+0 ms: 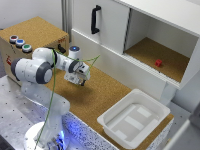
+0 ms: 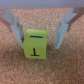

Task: Grasp the yellow block and rotate it left

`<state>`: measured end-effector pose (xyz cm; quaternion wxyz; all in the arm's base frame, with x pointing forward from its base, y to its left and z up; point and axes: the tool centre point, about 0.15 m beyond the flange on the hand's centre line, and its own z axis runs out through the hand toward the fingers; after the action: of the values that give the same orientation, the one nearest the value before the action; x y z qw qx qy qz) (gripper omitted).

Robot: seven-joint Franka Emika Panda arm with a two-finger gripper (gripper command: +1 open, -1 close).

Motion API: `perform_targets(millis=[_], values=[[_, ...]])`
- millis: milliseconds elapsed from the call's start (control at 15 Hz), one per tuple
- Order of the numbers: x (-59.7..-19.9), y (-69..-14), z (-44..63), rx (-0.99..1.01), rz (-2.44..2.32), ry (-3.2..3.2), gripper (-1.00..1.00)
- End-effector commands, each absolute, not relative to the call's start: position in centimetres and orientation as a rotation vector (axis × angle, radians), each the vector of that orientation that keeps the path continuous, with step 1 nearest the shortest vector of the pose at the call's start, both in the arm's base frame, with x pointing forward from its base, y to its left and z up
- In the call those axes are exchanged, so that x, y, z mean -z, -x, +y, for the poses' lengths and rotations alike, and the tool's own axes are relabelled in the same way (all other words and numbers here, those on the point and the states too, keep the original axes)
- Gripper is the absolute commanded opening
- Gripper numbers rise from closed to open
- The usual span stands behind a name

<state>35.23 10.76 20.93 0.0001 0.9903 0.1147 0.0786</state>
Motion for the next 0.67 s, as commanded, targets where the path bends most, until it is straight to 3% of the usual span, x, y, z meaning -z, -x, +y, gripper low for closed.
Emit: perform_targets(millis=[0, 267, 600], values=[[-23.0, -35.2, 10.6, -0.164, 0.333, -3.157, -1.0], [-26.9, -35.1, 11.6, -0.218, 0.493, -3.131, -1.0], [-26.3, -34.7, 13.1, -0.179, 1.143, -2.968, -1.0]])
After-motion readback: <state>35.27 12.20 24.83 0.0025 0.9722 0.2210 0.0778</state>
